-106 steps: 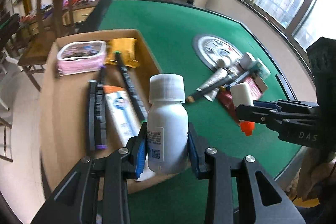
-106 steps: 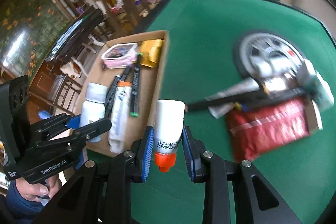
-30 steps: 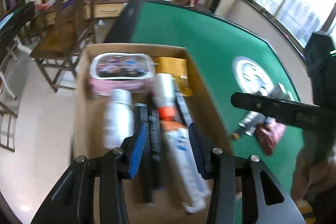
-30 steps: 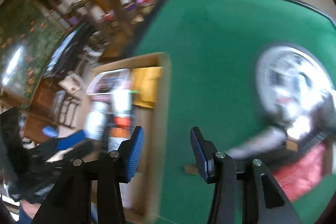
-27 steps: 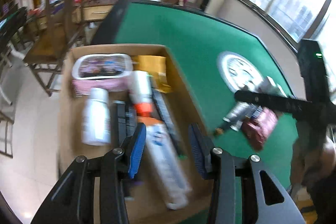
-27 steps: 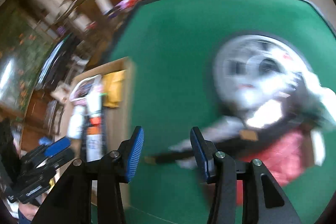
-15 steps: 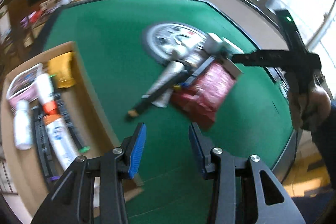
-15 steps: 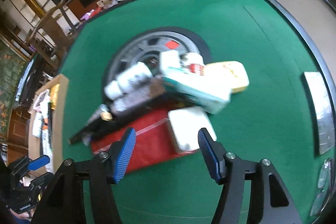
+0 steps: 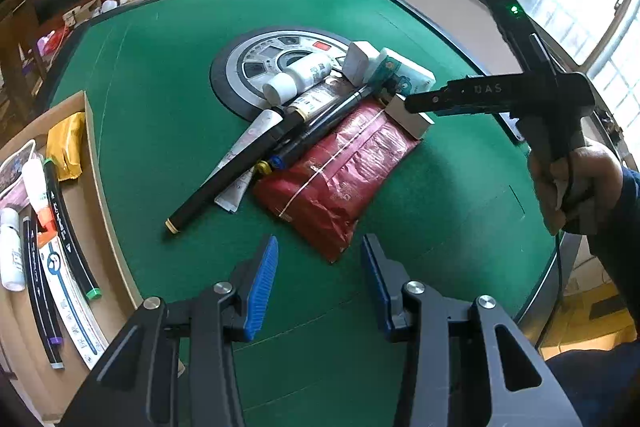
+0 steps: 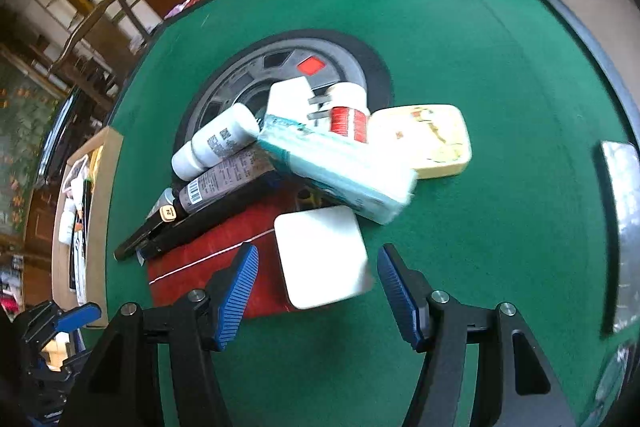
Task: Organize objects
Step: 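Grasp the white square charger with the right tool while the left tool grasps a yellow-capped black marker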
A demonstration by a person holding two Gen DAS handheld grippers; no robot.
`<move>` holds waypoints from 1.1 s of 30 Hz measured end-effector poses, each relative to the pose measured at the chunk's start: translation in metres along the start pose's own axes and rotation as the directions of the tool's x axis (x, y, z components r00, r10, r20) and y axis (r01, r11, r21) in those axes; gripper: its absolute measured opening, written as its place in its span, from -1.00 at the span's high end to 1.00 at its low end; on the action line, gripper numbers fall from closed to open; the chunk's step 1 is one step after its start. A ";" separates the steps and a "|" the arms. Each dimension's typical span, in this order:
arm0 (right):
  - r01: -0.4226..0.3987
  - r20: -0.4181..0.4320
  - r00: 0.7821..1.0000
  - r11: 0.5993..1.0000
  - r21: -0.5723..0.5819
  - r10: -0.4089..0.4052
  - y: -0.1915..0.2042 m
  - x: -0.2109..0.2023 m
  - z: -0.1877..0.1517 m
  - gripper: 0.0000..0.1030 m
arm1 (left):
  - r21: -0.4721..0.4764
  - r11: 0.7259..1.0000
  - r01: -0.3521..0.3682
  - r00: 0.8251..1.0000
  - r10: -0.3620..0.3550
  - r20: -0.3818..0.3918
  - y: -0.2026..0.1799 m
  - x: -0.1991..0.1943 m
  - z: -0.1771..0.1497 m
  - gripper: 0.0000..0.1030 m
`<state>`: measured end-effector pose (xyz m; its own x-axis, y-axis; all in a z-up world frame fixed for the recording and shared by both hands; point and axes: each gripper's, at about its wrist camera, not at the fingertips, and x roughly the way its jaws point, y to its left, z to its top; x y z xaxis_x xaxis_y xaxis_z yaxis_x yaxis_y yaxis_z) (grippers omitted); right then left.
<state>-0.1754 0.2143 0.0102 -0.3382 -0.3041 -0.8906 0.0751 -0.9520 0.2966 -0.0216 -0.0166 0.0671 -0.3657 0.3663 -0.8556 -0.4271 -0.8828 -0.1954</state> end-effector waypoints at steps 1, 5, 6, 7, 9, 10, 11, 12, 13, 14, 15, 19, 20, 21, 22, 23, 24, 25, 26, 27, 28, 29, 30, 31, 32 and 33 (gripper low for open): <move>-0.003 -0.003 1.000 1.000 -0.005 0.003 0.001 0.004 0.001 -0.29 | -0.006 1.000 -0.006 1.000 0.006 0.001 0.001 0.000 0.001 0.19; 0.007 -0.011 1.000 1.000 -0.027 -0.007 0.002 0.014 0.003 -0.05 | -0.028 0.999 -0.029 1.000 0.029 0.006 0.004 0.002 0.004 0.19; -0.004 -0.013 1.000 1.000 -0.024 0.003 0.001 0.013 0.002 -0.03 | -0.030 0.999 -0.033 0.999 0.033 0.006 0.005 0.002 0.005 0.19; -0.015 -0.015 1.000 1.000 -0.020 0.014 -0.001 0.011 0.001 -0.01 | -0.031 0.999 -0.036 0.999 0.037 0.006 0.008 0.003 0.008 0.19; -0.010 -0.007 1.000 1.000 -0.018 0.010 -0.004 0.003 -0.006 0.05 | -0.023 0.999 -0.047 0.999 0.047 0.009 0.011 0.005 0.015 0.19; -0.008 -0.002 1.000 1.000 -0.015 0.008 -0.007 -0.002 -0.011 0.06 | -0.011 0.998 -0.055 0.998 0.055 0.007 0.014 0.007 0.021 0.19; -0.017 0.002 1.000 1.000 -0.003 0.017 -0.011 -0.008 -0.018 0.06 | 0.000 0.998 -0.063 0.998 0.063 0.006 0.016 0.009 0.026 0.19; -0.028 0.001 1.000 1.000 0.011 0.028 -0.015 -0.013 -0.025 0.06 | 0.017 0.998 -0.068 0.998 0.068 0.001 0.019 0.011 0.031 0.19; -0.034 -0.004 0.999 0.999 0.021 0.034 -0.018 -0.016 -0.033 0.06 | 0.032 0.997 -0.073 0.997 0.073 -0.005 0.022 0.014 0.036 0.19; -0.031 -0.010 0.999 0.999 0.025 0.031 -0.021 -0.019 -0.043 0.06 | 0.049 0.995 -0.083 0.996 0.084 -0.012 0.026 0.017 0.041 0.19; -0.024 -0.012 1.000 0.999 0.030 0.024 -0.024 -0.023 -0.053 0.06 | 0.067 0.993 -0.102 0.994 0.103 -0.021 0.031 0.022 0.047 0.19; 0.003 -0.005 1.000 0.999 0.039 -0.003 -0.035 -0.037 -0.085 0.06 | 0.117 0.986 -0.121 0.989 0.130 -0.072 0.045 0.043 0.063 0.19; 0.019 -0.002 1.000 0.999 0.042 -0.019 -0.037 -0.041 -0.090 0.06 | 0.134 0.984 -0.120 0.987 0.132 -0.090 0.046 0.050 0.067 0.19; 0.024 0.000 1.000 0.999 0.048 -0.024 -0.038 -0.043 -0.094 0.06 | 0.158 0.981 -0.114 0.986 0.131 -0.107 0.047 0.057 0.070 0.19; 0.023 0.002 1.000 0.998 0.058 -0.023 -0.041 -0.045 -0.097 0.06 | 0.174 0.978 -0.117 0.984 0.138 -0.113 0.047 0.062 0.072 0.19; 0.025 0.004 1.000 0.997 0.071 -0.025 -0.043 -0.047 -0.100 0.06 | 0.194 0.974 -0.115 0.982 0.140 -0.125 0.045 0.069 0.074 0.16; 0.029 0.006 1.000 0.996 0.081 -0.029 -0.044 -0.049 -0.103 0.06 | 0.203 0.973 -0.107 0.982 0.136 -0.134 0.045 0.073 0.074 0.16; 0.032 0.006 0.999 0.995 0.091 -0.032 -0.045 -0.050 -0.106 0.05 | 0.214 0.970 -0.112 0.980 0.144 -0.141 0.043 0.078 0.073 0.16; 0.034 0.002 0.999 0.994 0.100 -0.034 -0.044 -0.049 -0.109 0.04 | 0.218 0.969 -0.119 0.978 0.152 -0.141 0.040 0.080 0.072 0.16; 0.037 0.000 0.999 0.994 0.105 -0.038 -0.044 -0.048 -0.112 0.02 | 0.214 0.970 -0.114 0.979 0.146 -0.140 0.038 0.079 0.071 0.20; 0.042 -0.004 0.999 0.993 0.113 -0.042 -0.045 -0.048 -0.115 0.01 | 0.201 0.975 -0.094 0.982 0.125 -0.145 0.035 0.079 0.070 0.22; 0.045 0.004 0.999 0.992 0.119 -0.046 -0.045 -0.048 -0.117 0.00 | 0.186 0.980 -0.071 0.983 0.100 -0.151 0.032 0.079 0.067 0.38; 0.051 0.004 0.999 0.991 0.120 -0.051 -0.045 -0.049 -0.119 -0.01 | 0.177 0.982 -0.061 0.984 0.089 -0.152 0.029 0.079 0.066 0.58; 0.058 0.003 0.998 0.991 0.119 -0.059 -0.043 -0.049 -0.120 -0.02 | 0.160 0.986 -0.051 0.986 0.076 -0.150 0.028 0.078 0.064 0.61; 0.068 0.000 0.998 0.991 0.116 -0.069 -0.041 -0.048 -0.120 -0.03 | 0.137 0.990 -0.040 0.987 0.060 -0.148 0.025 0.078 0.063 0.65; 0.075 -0.001 0.997 0.991 0.115 -0.076 -0.040 -0.048 -0.121 -0.03 | 0.106 0.994 -0.037 0.988 0.053 -0.148 0.024 0.077 0.061 0.67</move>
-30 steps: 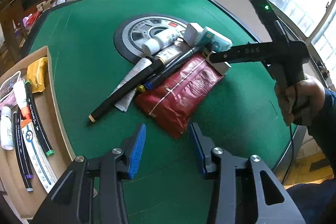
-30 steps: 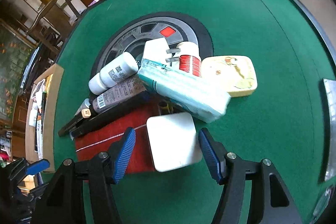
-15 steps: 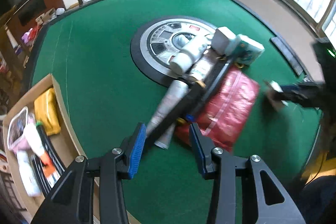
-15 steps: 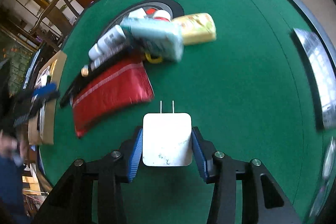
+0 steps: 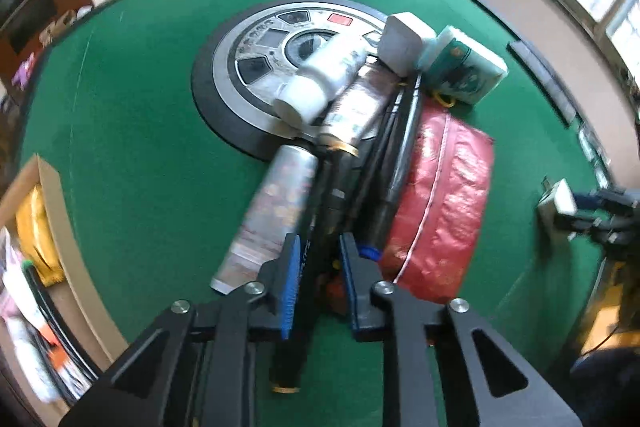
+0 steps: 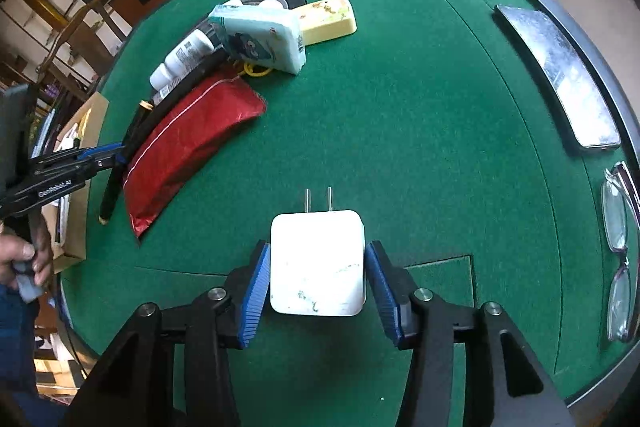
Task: Organize objects
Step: 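Grasp the white square charger with the right tool while the left tool grasps a yellow-capped black marker, then lift the charger with the right tool while the left tool lifts the marker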
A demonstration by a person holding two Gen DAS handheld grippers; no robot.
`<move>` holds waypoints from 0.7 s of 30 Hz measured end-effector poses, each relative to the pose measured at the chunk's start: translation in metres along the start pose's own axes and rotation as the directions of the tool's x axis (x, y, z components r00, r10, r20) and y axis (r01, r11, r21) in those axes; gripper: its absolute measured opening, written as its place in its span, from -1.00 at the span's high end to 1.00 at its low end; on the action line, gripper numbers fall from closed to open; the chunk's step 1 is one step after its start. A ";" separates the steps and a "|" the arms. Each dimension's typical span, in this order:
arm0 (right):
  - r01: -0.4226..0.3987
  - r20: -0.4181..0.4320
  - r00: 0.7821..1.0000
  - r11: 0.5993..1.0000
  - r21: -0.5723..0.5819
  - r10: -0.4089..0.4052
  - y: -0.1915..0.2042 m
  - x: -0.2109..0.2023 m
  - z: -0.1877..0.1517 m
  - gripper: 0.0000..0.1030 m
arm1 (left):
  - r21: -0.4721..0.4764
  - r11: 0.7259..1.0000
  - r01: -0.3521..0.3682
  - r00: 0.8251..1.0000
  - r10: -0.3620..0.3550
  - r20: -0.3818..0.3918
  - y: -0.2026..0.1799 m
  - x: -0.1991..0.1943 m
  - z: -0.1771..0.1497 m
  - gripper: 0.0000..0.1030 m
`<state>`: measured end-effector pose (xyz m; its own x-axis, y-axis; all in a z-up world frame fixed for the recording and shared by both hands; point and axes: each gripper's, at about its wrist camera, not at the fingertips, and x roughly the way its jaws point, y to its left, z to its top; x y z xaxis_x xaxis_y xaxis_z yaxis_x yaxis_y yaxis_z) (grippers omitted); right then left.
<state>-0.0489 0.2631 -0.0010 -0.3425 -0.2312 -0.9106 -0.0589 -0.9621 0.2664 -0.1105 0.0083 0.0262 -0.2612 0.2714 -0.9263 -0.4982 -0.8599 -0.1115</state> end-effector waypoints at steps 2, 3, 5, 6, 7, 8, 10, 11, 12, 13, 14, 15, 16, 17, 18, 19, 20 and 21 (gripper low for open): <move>0.014 0.003 1.000 1.000 -0.004 -0.014 0.003 0.000 -0.002 -0.03 | -0.040 0.999 0.007 1.000 -0.006 0.008 -0.004 -0.003 -0.005 0.69; 0.022 0.006 1.000 1.000 -0.010 -0.022 0.004 0.000 -0.004 -0.03 | -0.050 0.999 0.009 1.000 -0.008 0.012 -0.007 -0.005 -0.007 0.69; 0.046 0.014 0.999 0.999 -0.029 -0.046 0.009 0.001 -0.006 -0.03 | -0.058 0.998 0.008 1.000 -0.007 0.012 -0.013 -0.006 -0.014 0.69; 0.061 0.017 0.998 0.997 -0.043 -0.060 0.011 0.002 -0.007 -0.03 | -0.057 0.998 -0.004 1.000 0.004 0.009 -0.016 -0.007 -0.017 0.69; 0.081 0.019 0.997 0.995 -0.064 -0.080 0.014 0.003 -0.007 -0.03 | -0.054 0.998 -0.028 1.000 0.029 0.008 -0.020 -0.006 -0.020 0.69; 0.102 0.020 0.995 0.992 -0.081 -0.100 0.018 0.003 -0.008 -0.03 | -0.047 0.998 -0.045 0.999 0.045 0.001 -0.022 -0.003 -0.021 0.70; 0.134 0.022 0.991 0.985 -0.107 -0.132 0.023 0.005 -0.008 -0.03 | -0.039 0.997 -0.074 0.997 0.073 -0.003 -0.026 0.002 -0.025 0.70; 0.149 0.026 0.989 0.982 -0.121 -0.146 0.025 0.006 -0.008 -0.01 | -0.046 0.995 -0.085 0.996 0.085 -0.004 -0.025 0.004 -0.026 0.70; 0.166 0.031 0.986 0.977 -0.134 -0.163 0.027 0.007 -0.009 0.02 | -0.048 0.994 -0.099 0.995 0.099 -0.006 -0.025 0.006 -0.027 0.70; 0.185 0.038 0.983 0.971 -0.151 -0.182 0.029 0.008 -0.009 0.04 | -0.044 0.992 -0.116 0.993 0.116 -0.001 -0.025 0.006 -0.027 0.69; 0.213 0.046 0.977 0.960 -0.180 -0.208 0.033 0.009 -0.010 0.06 | -0.035 0.991 -0.132 0.991 0.132 0.006 -0.026 0.007 -0.028 0.69; 0.229 0.056 0.973 0.953 -0.197 -0.222 0.036 0.009 -0.012 0.06 | -0.021 0.988 -0.155 0.988 0.155 0.009 -0.027 0.009 -0.029 0.67; 0.238 0.063 0.971 0.950 -0.203 -0.230 0.037 0.009 -0.013 0.06 | -0.019 0.986 -0.165 0.986 0.165 0.025 -0.028 0.007 -0.032 0.67; 0.237 0.065 0.971 0.951 -0.199 -0.229 0.036 0.009 -0.013 0.06 | -0.027 0.986 -0.166 0.986 0.166 0.031 -0.028 0.005 -0.034 0.68; 0.233 0.064 0.972 0.953 -0.194 -0.225 0.035 0.009 -0.013 0.06 | -0.049 0.986 -0.157 0.987 0.159 0.035 -0.026 0.003 -0.038 0.71; 0.230 0.063 0.973 0.954 -0.191 -0.221 0.034 0.009 -0.012 0.06 | -0.072 0.987 -0.142 0.989 0.145 0.037 -0.024 0.001 -0.041 0.72; 0.229 0.064 0.973 0.955 -0.189 -0.221 0.033 0.009 -0.012 0.06 | -0.100 0.987 -0.126 0.991 0.131 0.041 -0.022 -0.003 -0.046 0.72; 0.230 0.066 0.973 0.955 -0.186 -0.221 0.033 0.008 -0.013 0.06 | -0.112 0.986 -0.120 0.991 0.126 0.041 -0.022 -0.003 -0.050 0.72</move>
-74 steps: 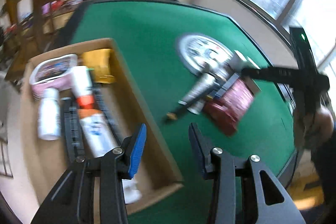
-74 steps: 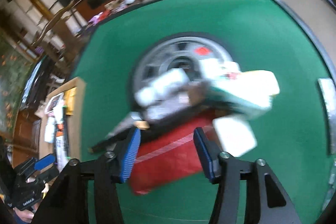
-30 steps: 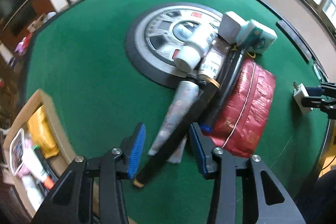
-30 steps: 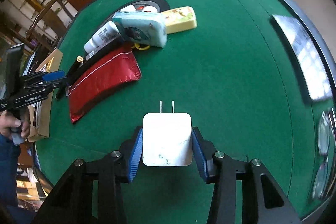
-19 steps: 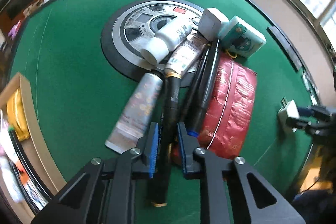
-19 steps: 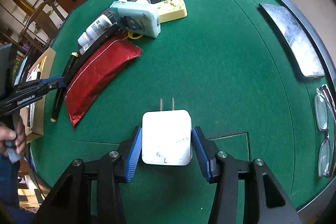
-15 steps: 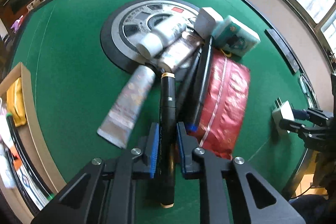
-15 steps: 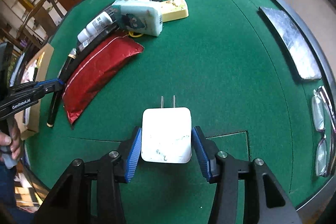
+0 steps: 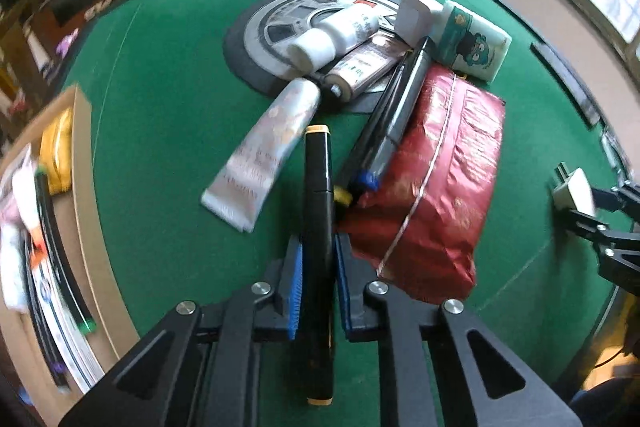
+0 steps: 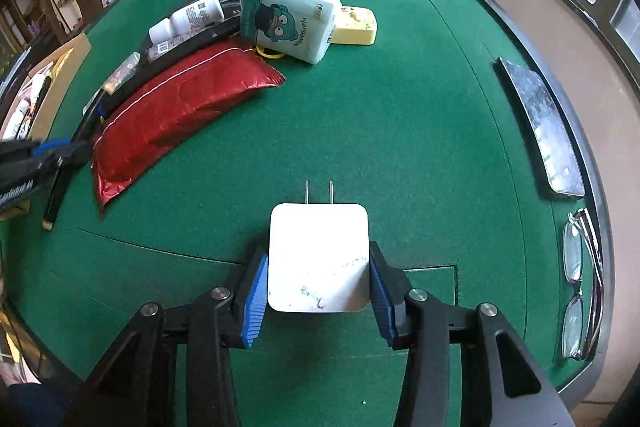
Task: Organize objects
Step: 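Lift the charger with the right tool while the left tool lifts the marker, then carry the marker with the left tool while the right tool carries the charger toward the tray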
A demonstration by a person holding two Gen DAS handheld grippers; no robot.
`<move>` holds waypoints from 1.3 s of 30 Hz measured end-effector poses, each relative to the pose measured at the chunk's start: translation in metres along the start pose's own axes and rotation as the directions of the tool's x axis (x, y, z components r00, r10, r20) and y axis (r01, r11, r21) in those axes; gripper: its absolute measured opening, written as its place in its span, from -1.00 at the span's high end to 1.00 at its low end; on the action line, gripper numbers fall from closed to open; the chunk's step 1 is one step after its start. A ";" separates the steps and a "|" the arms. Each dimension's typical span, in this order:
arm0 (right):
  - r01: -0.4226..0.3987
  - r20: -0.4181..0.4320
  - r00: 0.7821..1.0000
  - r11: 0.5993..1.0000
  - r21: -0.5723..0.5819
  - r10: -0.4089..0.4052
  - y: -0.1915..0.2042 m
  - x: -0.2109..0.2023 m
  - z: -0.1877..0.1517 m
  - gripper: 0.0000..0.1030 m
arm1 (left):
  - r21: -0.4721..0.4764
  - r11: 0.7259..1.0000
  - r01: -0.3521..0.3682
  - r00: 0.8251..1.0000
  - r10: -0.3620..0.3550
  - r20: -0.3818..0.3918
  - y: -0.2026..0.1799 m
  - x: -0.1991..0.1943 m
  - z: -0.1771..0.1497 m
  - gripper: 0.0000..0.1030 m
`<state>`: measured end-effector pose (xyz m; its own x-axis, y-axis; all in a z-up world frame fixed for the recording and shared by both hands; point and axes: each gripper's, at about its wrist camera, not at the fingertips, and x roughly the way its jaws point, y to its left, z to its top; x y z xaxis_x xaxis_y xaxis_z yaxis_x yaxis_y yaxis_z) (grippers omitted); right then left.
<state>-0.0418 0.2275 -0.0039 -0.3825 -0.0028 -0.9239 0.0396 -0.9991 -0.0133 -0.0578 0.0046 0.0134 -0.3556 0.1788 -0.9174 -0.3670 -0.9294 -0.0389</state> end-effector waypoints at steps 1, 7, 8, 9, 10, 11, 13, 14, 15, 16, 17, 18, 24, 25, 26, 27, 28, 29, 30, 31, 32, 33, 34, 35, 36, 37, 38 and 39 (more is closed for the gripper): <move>0.000 0.005 1.000 1.000 0.003 0.000 0.000 0.000 -0.001 0.06 | -0.007 1.000 0.001 1.000 -0.001 0.001 0.000 -0.002 -0.004 0.72; 0.014 0.030 0.999 1.000 0.016 -0.014 -0.001 -0.001 -0.004 0.05 | -0.004 1.000 -0.024 0.999 0.025 0.030 -0.013 -0.012 -0.031 0.72; 0.012 0.033 0.999 1.000 0.022 -0.013 0.000 -0.003 -0.006 0.05 | -0.007 1.000 -0.031 0.999 0.031 0.036 -0.014 -0.012 -0.031 0.72; 0.011 0.037 0.999 1.000 0.028 -0.012 -0.001 -0.004 -0.007 0.05 | -0.013 0.999 -0.031 0.999 0.032 0.037 -0.014 -0.012 -0.030 0.72; 0.012 0.041 0.999 0.999 0.032 -0.013 -0.001 -0.004 -0.008 0.04 | -0.015 0.999 -0.031 0.999 0.031 0.038 -0.014 -0.013 -0.031 0.72; 0.013 0.044 0.999 0.999 0.035 -0.015 -0.001 -0.004 -0.008 0.04 | -0.015 0.999 -0.032 0.999 0.032 0.039 -0.015 -0.013 -0.031 0.72; 0.012 0.041 0.999 0.999 0.039 -0.014 0.001 -0.003 -0.007 0.04 | -0.010 0.999 -0.041 0.998 0.041 0.044 -0.016 -0.013 -0.032 0.72; 0.013 0.041 0.999 0.999 0.039 -0.015 0.001 -0.004 -0.008 0.03 | -0.012 0.999 -0.043 0.998 0.044 0.045 -0.016 -0.013 -0.032 0.72; 0.014 0.042 0.999 0.999 0.040 -0.016 0.001 -0.005 -0.009 0.03 | -0.015 0.999 -0.045 0.998 0.046 0.045 -0.016 -0.013 -0.033 0.71; 0.013 0.045 0.999 0.999 0.044 -0.015 0.001 -0.005 -0.009 0.03 | -0.016 0.999 -0.047 0.998 0.048 0.046 -0.016 -0.013 -0.034 0.71; 0.012 0.050 0.999 0.999 0.043 -0.014 0.003 -0.004 -0.009 0.03 | -0.013 0.999 -0.050 0.998 0.051 0.047 -0.017 -0.013 -0.034 0.71; 0.008 0.057 0.998 0.999 0.043 -0.011 0.003 -0.004 -0.009 -0.01 | -0.011 0.999 -0.052 0.997 0.053 0.048 -0.017 -0.013 -0.034 0.71; -0.039 0.024 0.999 0.997 -0.072 0.041 0.030 0.008 -0.010 -1.00 | -0.011 0.999 -0.053 0.997 0.053 0.052 -0.017 -0.012 -0.034 0.70; -0.041 0.022 0.999 0.997 -0.064 0.042 0.030 0.008 -0.009 -1.00 | -0.014 0.999 -0.051 0.997 0.052 0.053 -0.017 -0.013 -0.034 0.70; -0.038 0.026 0.999 0.998 -0.053 0.039 0.029 0.009 -0.009 -1.00 | -0.015 0.999 -0.050 0.997 0.050 0.053 -0.017 -0.013 -0.034 0.70; -0.035 0.028 0.999 0.998 -0.047 0.036 0.029 0.009 -0.009 -1.00 | -0.012 0.999 -0.050 0.997 0.051 0.054 -0.017 -0.013 -0.034 0.70; -0.031 0.029 0.999 0.998 -0.046 0.033 0.030 0.009 -0.008 -1.00 | -0.010 0.999 -0.050 0.997 0.050 0.054 -0.017 -0.012 -0.034 0.70; -0.031 0.027 0.999 0.999 -0.044 0.032 0.030 0.010 -0.007 -1.00 | -0.011 0.999 -0.049 0.997 0.049 0.055 -0.017 -0.012 -0.034 0.70; -0.031 0.023 0.999 0.999 -0.044 0.032 0.029 0.010 -0.007 -1.00 | -0.014 0.999 -0.046 0.997 0.047 0.057 -0.016 -0.012 -0.034 0.70; -0.032 0.020 0.999 0.999 -0.043 0.033 0.028 0.009 -0.006 -1.00 | -0.014 0.999 -0.046 0.997 0.046 0.058 -0.016 -0.012 -0.035 0.70; -0.033 0.020 0.999 0.999 -0.039 0.034 0.028 0.008 -0.006 -1.00 | -0.012 0.999 -0.046 0.997 0.046 0.058 -0.016 -0.012 -0.035 0.70; -0.032 0.022 0.999 0.999 -0.034 0.032 0.028 0.007 -0.007 -1.00 | -0.013 0.999 -0.044 0.997 0.045 0.058 -0.016 -0.012 -0.035 0.70; -0.026 0.023 0.999 0.999 -0.024 0.026 0.027 0.007 -0.007 -1.00 | -0.015 0.999 -0.043 0.997 0.044 0.058 -0.016 -0.012 -0.035 0.70; -0.018 0.021 1.000 1.000 -0.007 0.018 0.026 0.007 -0.008 -1.00 | -0.016 0.999 -0.042 0.997 0.043 0.059 -0.016 -0.012 -0.035 0.69; -0.024 0.024 0.999 1.000 0.004 0.024 0.025 0.006 -0.007 -1.00 | -0.016 0.999 -0.041 0.997 0.041 0.060 -0.016 -0.012 -0.035 0.69; -0.040 0.028 0.999 0.999 0.015 0.039 0.022 0.005 -0.008 -1.00 | -0.016 0.999 -0.040 0.997 0.041 0.060 -0.016 -0.012 -0.036 0.69; -0.064 0.029 0.998 0.997 0.034 0.063 0.017 0.004 -0.008 -1.00 | -0.017 0.999 -0.038 0.997 0.039 0.060 -0.016 -0.013 -0.036 0.69; -0.074 0.026 0.997 0.996 0.046 0.073 0.013 0.002 -0.007 -0.84 | -0.017 0.999 -0.036 0.998 0.037 0.060 -0.016 -0.013 -0.036 0.68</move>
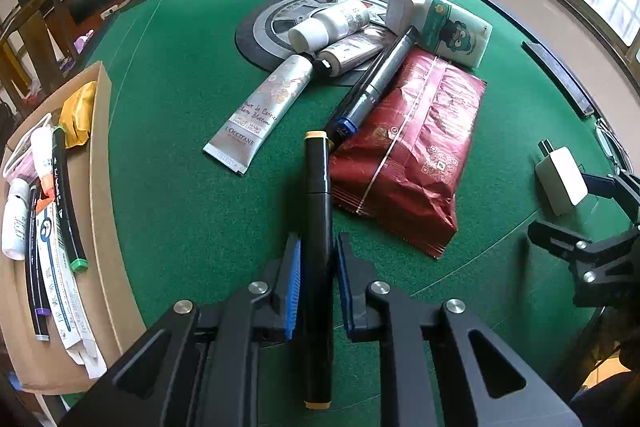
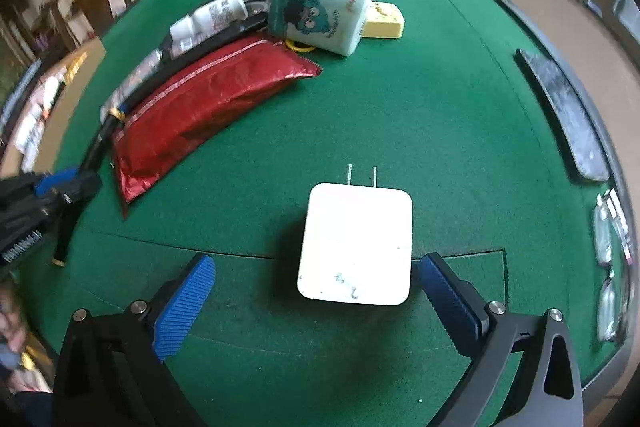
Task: Organize objects
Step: 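Carry the marker with the left tool while the right tool carries the charger toward the tray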
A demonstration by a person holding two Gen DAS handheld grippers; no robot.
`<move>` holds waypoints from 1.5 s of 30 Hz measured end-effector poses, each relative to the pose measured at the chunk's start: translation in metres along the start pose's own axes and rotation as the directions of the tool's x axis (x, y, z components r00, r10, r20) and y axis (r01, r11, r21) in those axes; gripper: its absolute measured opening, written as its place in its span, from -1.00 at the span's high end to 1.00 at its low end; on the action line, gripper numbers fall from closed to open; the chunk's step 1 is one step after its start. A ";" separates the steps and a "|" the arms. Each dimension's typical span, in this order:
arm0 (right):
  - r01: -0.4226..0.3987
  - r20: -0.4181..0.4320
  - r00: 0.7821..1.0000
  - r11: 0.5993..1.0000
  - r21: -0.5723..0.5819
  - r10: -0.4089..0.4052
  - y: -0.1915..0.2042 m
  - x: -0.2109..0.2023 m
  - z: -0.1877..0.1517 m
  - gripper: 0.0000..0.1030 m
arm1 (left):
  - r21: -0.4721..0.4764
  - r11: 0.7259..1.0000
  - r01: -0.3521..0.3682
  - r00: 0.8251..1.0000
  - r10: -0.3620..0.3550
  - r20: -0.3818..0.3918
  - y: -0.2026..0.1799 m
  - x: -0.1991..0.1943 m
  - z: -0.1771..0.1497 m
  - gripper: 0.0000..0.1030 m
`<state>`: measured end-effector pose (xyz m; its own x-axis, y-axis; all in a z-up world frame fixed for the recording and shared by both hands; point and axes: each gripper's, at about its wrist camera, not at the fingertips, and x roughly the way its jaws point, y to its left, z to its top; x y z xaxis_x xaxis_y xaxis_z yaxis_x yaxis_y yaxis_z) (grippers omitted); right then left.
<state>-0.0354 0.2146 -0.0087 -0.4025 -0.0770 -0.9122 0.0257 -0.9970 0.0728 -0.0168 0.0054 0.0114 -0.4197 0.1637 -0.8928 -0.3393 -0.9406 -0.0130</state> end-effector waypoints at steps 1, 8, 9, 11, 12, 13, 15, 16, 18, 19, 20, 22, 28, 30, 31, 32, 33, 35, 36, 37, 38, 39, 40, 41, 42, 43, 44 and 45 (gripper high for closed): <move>0.035 -0.001 0.999 0.999 0.000 -0.035 -0.003 -0.003 0.002 -0.57 | 0.001 1.000 0.002 1.000 -0.002 0.000 0.000 0.000 0.000 0.67; 0.035 0.022 0.999 0.999 -0.014 -0.035 -0.024 -0.015 0.018 0.08 | 0.038 0.999 0.010 1.000 -0.010 0.001 -0.011 0.000 -0.001 0.21; 0.022 0.016 1.000 1.000 -0.020 -0.022 -0.026 -0.014 0.019 0.08 | 0.027 1.000 0.015 1.000 -0.015 0.003 -0.010 0.000 -0.002 0.21; -0.004 -0.006 1.000 1.000 -0.023 0.004 -0.025 -0.008 0.020 0.08 | 0.031 0.999 0.015 1.000 -0.015 0.003 -0.010 0.000 -0.001 0.21; -0.022 -0.010 1.000 1.000 -0.011 0.022 -0.019 -0.007 0.023 0.06 | 0.032 0.999 0.014 1.000 -0.014 0.003 -0.010 0.001 -0.001 0.21; -0.046 -0.019 0.999 0.999 0.006 0.046 -0.020 -0.006 0.023 0.06 | 0.026 1.000 0.014 1.000 -0.014 0.004 -0.010 0.001 -0.001 0.21; -0.054 -0.041 0.998 0.998 0.029 0.055 -0.019 -0.006 0.015 0.03 | 0.033 0.999 0.007 1.000 -0.007 0.006 -0.011 0.001 -0.001 0.21; -0.051 -0.048 0.997 0.998 0.026 0.053 -0.016 -0.007 0.013 0.01 | 0.030 1.000 0.008 1.000 -0.008 0.007 -0.011 0.001 -0.001 0.21; -0.027 -0.053 0.998 1.000 -0.010 0.026 -0.009 -0.008 0.012 -0.02 | 0.028 1.000 0.008 1.000 -0.008 0.011 -0.011 0.001 -0.001 0.21; -0.020 -0.056 0.998 1.000 -0.017 0.019 -0.008 -0.009 0.012 -0.02 | 0.032 0.999 0.006 1.000 -0.007 0.013 -0.011 0.001 -0.001 0.21; -0.009 -0.059 0.998 1.000 -0.019 0.007 -0.007 -0.010 0.010 -0.03 | 0.029 1.000 0.007 1.000 -0.007 0.016 -0.011 0.001 -0.001 0.26; 0.017 -0.071 0.997 1.000 -0.023 -0.018 -0.004 -0.011 0.010 0.00 | 0.023 1.000 -0.002 1.000 0.002 0.021 -0.009 0.001 -0.001 0.60; 0.088 -0.063 0.994 0.996 -0.012 -0.088 0.009 -0.015 0.003 0.07 | -0.054 0.997 0.056 0.998 -0.055 0.024 0.005 0.000 0.000 0.73; 0.073 -0.045 0.996 0.997 0.004 -0.073 0.012 -0.019 -0.002 0.07 | -0.077 0.995 0.065 0.998 -0.064 0.025 0.009 -0.002 -0.001 0.73; 0.069 -0.035 0.997 0.998 0.009 -0.068 0.014 -0.022 -0.003 0.07 | -0.093 0.993 0.075 0.997 -0.073 0.026 0.011 -0.002 -0.002 0.73; 0.060 -0.018 0.998 0.998 0.015 -0.060 0.015 -0.025 -0.004 0.07 | -0.108 0.990 0.087 0.996 -0.085 0.025 0.013 -0.002 -0.002 0.73; 0.050 -0.007 0.999 0.999 0.019 -0.049 0.016 -0.027 -0.005 0.06 | -0.125 0.987 0.097 0.995 -0.095 0.026 0.016 -0.003 -0.003 0.73; 0.036 0.009 0.999 0.999 0.007 -0.036 0.019 -0.032 -0.006 0.06 | -0.162 0.980 0.116 0.993 -0.111 0.040 0.021 -0.005 -0.004 0.73; 0.043 0.015 0.999 0.999 0.000 -0.043 0.021 -0.034 -0.006 0.06 | -0.170 0.978 0.118 0.993 -0.113 0.040 0.022 -0.006 -0.004 0.73; 0.042 0.020 0.999 0.999 -0.001 -0.042 0.022 -0.035 -0.007 0.06 | -0.174 0.977 0.119 0.993 -0.113 0.043 0.023 -0.007 -0.004 0.73; 0.027 0.019 0.999 1.000 0.001 -0.027 0.024 -0.035 -0.007 0.06 | -0.178 0.977 0.115 0.993 -0.107 0.049 0.023 -0.009 -0.004 0.73; 0.020 0.017 1.000 1.000 0.001 -0.020 0.025 -0.035 -0.007 0.06 | -0.180 0.978 0.105 0.994 -0.096 0.057 0.024 -0.011 -0.004 0.73; 0.020 0.018 1.000 1.000 -0.001 -0.020 0.027 -0.034 -0.006 0.06 | -0.171 0.981 0.088 0.995 -0.078 0.062 0.023 -0.014 -0.004 0.73; 0.013 0.017 1.000 1.000 0.000 -0.013 0.027 -0.035 -0.006 0.06 | -0.163 0.983 0.081 0.995 -0.071 0.066 0.022 -0.016 -0.004 0.73; 0.003 0.014 1.000 1.000 -0.001 -0.003 0.028 -0.034 -0.002 0.06 | -0.153 0.986 0.070 0.995 -0.059 0.076 0.021 -0.019 -0.004 0.73; -0.007 0.012 1.000 1.000 -0.004 0.007 0.030 -0.034 -0.002 0.06 | -0.146 0.987 0.061 0.995 -0.050 0.081 0.020 -0.022 -0.004 0.73; -0.010 0.013 1.000 1.000 -0.010 0.010 0.033 -0.034 -0.002 0.06 | -0.139 0.989 0.054 0.996 -0.042 0.084 0.020 -0.023 -0.003 0.73; -0.013 0.014 1.000 1.000 -0.017 0.013 0.039 -0.031 -0.001 0.06 | -0.130 0.991 0.042 0.995 -0.030 0.090 0.020 -0.026 -0.003 0.73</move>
<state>-0.0212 0.1777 0.0226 -0.4147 -0.0898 -0.9055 0.0460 -0.9959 0.0777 -0.0098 -0.0186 0.0329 -0.4834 0.2184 -0.8477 -0.2443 -0.9636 -0.1090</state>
